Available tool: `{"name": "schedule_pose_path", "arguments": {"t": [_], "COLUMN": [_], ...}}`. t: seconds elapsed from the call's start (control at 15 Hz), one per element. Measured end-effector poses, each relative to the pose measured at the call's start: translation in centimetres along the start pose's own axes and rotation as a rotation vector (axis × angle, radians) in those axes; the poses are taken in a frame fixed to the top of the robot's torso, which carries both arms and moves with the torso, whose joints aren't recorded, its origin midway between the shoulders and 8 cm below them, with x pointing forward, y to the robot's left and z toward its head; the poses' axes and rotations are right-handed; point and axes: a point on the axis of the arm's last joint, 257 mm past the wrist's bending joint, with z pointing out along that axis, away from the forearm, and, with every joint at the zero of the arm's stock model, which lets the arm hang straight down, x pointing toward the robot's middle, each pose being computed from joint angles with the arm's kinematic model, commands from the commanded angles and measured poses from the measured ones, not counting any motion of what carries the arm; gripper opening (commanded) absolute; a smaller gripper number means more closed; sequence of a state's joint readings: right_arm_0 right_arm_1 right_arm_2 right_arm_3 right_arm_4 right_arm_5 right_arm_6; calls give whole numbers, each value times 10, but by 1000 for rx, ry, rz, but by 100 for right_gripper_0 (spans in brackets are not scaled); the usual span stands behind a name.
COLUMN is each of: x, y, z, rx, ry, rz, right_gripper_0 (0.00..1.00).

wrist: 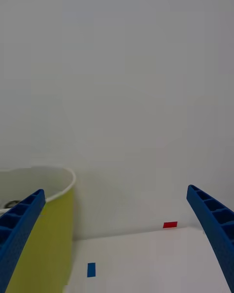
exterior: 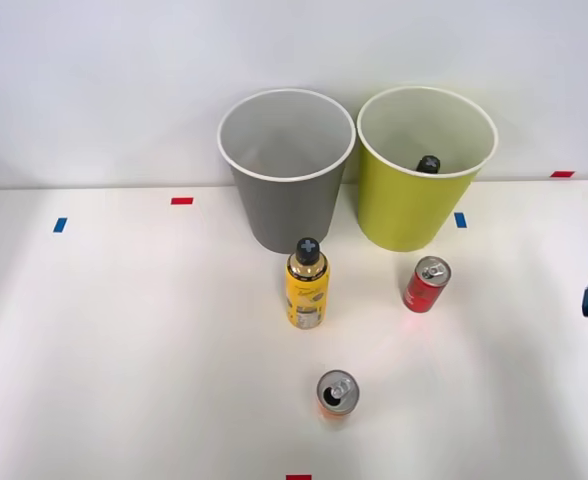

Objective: Put cans in the gray bin, plastic bottles in the light green bin

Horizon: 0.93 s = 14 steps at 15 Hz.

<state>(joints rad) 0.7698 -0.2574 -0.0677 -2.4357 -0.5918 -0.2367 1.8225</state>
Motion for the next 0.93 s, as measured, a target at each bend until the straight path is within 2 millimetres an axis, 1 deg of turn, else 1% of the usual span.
{"name": "schedule_pose_path", "arguments": {"t": [0.27, 0.4, 0.6, 0.73, 0.8, 0.93], "x": [27, 50, 96, 121, 129, 139], "y": [-27, -36, -37, -29, -26, -19], "z": [-41, -63, -92, -106, -113, -124], "rx": [78, 113, 122, 98, 84, 65], "ry": [114, 190, 306, 368, 392, 428], "rz": [-69, -87, -90, -93, -97, -104], "right_gripper_0": [100, 100, 100, 100, 100, 100]}}
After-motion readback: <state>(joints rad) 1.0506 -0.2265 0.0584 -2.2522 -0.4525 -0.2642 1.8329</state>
